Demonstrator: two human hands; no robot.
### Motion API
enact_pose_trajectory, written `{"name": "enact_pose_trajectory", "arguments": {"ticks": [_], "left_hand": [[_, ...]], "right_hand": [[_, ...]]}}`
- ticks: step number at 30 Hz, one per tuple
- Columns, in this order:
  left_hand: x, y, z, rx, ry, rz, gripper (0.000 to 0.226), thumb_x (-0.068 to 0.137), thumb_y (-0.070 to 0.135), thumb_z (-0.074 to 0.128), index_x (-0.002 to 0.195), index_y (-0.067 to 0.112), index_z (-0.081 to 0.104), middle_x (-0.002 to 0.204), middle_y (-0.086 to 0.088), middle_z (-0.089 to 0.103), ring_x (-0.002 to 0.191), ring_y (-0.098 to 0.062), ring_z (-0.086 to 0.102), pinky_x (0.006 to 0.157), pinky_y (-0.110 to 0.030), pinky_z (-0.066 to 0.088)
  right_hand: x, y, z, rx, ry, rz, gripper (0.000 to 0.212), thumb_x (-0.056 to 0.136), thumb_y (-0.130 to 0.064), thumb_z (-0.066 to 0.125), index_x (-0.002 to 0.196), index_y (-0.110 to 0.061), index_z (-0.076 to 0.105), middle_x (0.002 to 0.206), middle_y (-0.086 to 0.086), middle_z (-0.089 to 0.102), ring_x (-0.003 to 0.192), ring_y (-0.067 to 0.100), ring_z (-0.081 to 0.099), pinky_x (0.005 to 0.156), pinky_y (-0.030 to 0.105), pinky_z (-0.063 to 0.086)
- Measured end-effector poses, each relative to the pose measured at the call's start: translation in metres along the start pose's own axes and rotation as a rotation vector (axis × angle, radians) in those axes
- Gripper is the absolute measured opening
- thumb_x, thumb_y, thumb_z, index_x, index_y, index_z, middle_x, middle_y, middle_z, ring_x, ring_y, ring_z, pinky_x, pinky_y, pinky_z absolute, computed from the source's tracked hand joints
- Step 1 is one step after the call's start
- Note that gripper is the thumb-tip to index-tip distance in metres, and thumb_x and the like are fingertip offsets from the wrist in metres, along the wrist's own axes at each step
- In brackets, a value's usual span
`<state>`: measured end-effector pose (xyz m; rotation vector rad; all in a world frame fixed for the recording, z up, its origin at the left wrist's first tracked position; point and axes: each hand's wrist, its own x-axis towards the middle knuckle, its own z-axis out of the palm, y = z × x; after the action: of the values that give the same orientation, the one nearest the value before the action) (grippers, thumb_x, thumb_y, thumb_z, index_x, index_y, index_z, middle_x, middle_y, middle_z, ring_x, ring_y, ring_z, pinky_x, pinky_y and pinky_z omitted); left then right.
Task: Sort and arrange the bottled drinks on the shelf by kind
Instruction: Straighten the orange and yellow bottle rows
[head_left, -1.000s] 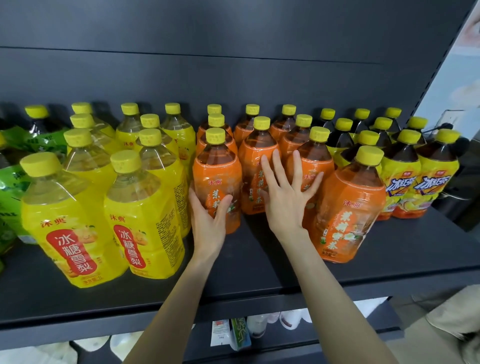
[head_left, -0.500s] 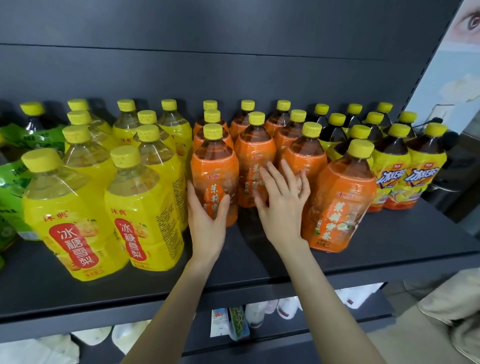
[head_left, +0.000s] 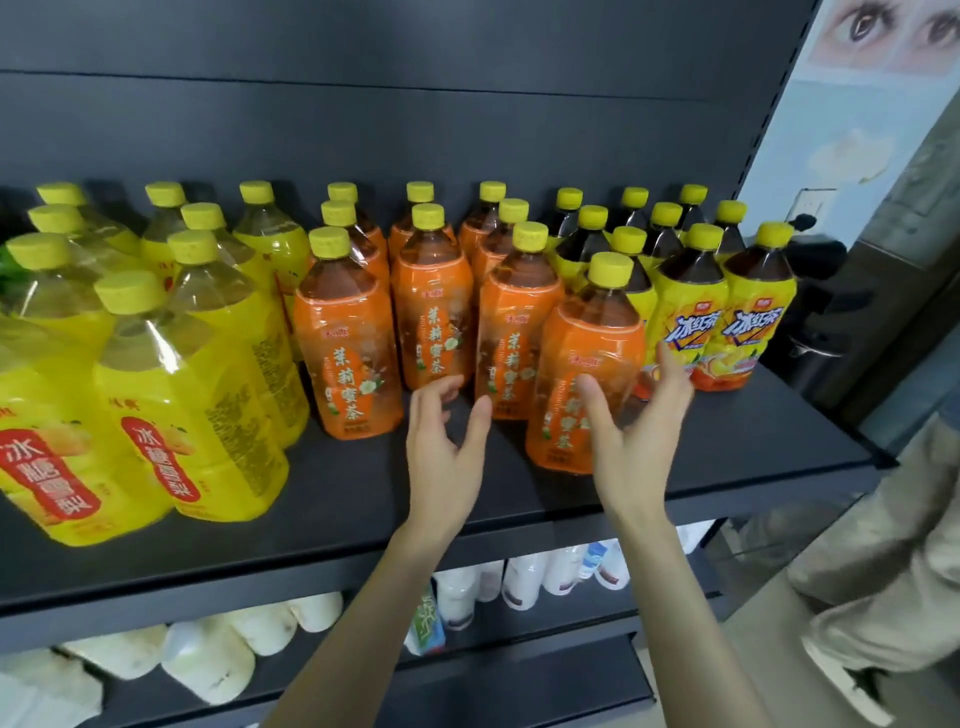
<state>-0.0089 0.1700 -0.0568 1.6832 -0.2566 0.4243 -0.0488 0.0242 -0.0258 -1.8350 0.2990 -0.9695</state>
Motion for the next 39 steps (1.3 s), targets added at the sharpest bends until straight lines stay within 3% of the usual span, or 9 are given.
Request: {"name": "enact_pose_trajectory", "arguments": {"ticks": [3, 6, 10, 14, 17, 20, 24, 29, 39], "left_hand": [[-0.005, 0.008, 0.028, -0.094, -0.144, -0.106, 0.048, 0.085, 0.048, 0.055, 0.127, 0.027, 0.049, 0.126, 0.014, 0.055, 0.12, 0.002, 0.049, 0.1, -0.023, 0.042], [-0.014, 0.006, 0.047, -0.162, -0.173, -0.137, 0.052, 0.085, 0.051, 0.053, 0.133, 0.033, 0.043, 0.126, 0.023, 0.052, 0.119, 0.006, 0.05, 0.094, -0.013, 0.043], [-0.032, -0.002, 0.041, -0.112, -0.051, -0.133, 0.053, 0.084, 0.054, 0.056, 0.132, 0.036, 0.043, 0.133, 0.008, 0.052, 0.119, 0.001, 0.052, 0.094, -0.02, 0.047], [-0.032, -0.004, 0.015, -0.029, 0.098, -0.099, 0.05, 0.085, 0.046, 0.058, 0.13, 0.032, 0.044, 0.129, 0.003, 0.053, 0.115, 0.0, 0.054, 0.09, -0.021, 0.05], [-0.025, -0.006, -0.001, 0.023, 0.192, -0.114, 0.052, 0.084, 0.043, 0.055, 0.132, 0.025, 0.045, 0.128, 0.0, 0.056, 0.116, -0.008, 0.055, 0.091, -0.03, 0.052], [-0.02, -0.008, -0.009, 0.044, 0.241, -0.126, 0.056, 0.083, 0.045, 0.055, 0.134, 0.023, 0.044, 0.13, 0.0, 0.055, 0.115, -0.007, 0.055, 0.093, -0.03, 0.051], [-0.012, -0.009, -0.003, 0.08, 0.211, -0.157, 0.082, 0.072, 0.05, 0.068, 0.142, 0.027, 0.031, 0.14, 0.004, 0.045, 0.124, -0.009, 0.047, 0.097, -0.018, 0.042], [-0.001, -0.011, 0.005, 0.224, 0.298, -0.157, 0.092, 0.065, 0.059, 0.07, 0.141, 0.022, 0.032, 0.14, -0.001, 0.044, 0.128, -0.018, 0.045, 0.104, -0.045, 0.043], [0.01, -0.016, 0.002, 0.393, 0.33, -0.081, 0.079, 0.073, 0.051, 0.071, 0.136, 0.015, 0.041, 0.134, -0.007, 0.041, 0.126, -0.025, 0.044, 0.095, -0.052, 0.049]], "right_hand": [[0.011, 0.011, -0.014, 0.116, -0.181, 0.083, 0.073, 0.081, -0.049, 0.068, 0.143, -0.027, 0.038, 0.137, -0.001, 0.053, 0.123, 0.014, 0.054, 0.102, 0.044, 0.047], [0.016, 0.022, -0.019, 0.112, -0.256, 0.041, 0.072, 0.079, -0.053, 0.067, 0.142, -0.031, 0.04, 0.135, -0.006, 0.055, 0.121, 0.012, 0.056, 0.1, 0.044, 0.048], [0.011, 0.026, -0.009, 0.185, -0.399, -0.009, 0.068, 0.084, -0.054, 0.063, 0.143, -0.033, 0.038, 0.137, -0.011, 0.052, 0.126, 0.007, 0.05, 0.103, 0.043, 0.046], [0.003, 0.02, 0.015, 0.191, -0.546, -0.058, 0.069, 0.089, -0.051, 0.058, 0.149, -0.031, 0.03, 0.134, -0.006, 0.043, 0.123, -0.006, 0.042, 0.102, 0.019, 0.041], [0.002, 0.015, 0.031, 0.182, -0.621, -0.059, 0.069, 0.088, -0.054, 0.05, 0.15, -0.03, 0.029, 0.127, -0.001, 0.033, 0.125, 0.012, 0.04, 0.106, 0.033, 0.04], [0.005, 0.022, 0.034, 0.166, -0.445, -0.066, 0.062, 0.091, -0.048, 0.056, 0.146, -0.026, 0.037, 0.125, -0.005, 0.032, 0.125, 0.012, 0.036, 0.108, 0.035, 0.038], [0.019, 0.036, 0.039, 0.081, -0.356, 0.002, 0.074, 0.088, -0.037, 0.066, 0.149, -0.02, 0.027, 0.139, 0.003, 0.03, 0.135, 0.019, 0.032, 0.111, 0.045, 0.034], [0.026, 0.04, 0.058, -0.044, -0.32, 0.019, 0.083, 0.084, -0.042, 0.07, 0.15, -0.021, 0.024, 0.144, 0.009, 0.038, 0.134, 0.023, 0.038, 0.107, 0.042, 0.039], [0.03, 0.047, 0.062, -0.053, -0.209, 0.014, 0.074, 0.081, -0.04, 0.073, 0.144, -0.017, 0.04, 0.139, 0.007, 0.051, 0.127, 0.022, 0.05, 0.1, 0.048, 0.047]]}}
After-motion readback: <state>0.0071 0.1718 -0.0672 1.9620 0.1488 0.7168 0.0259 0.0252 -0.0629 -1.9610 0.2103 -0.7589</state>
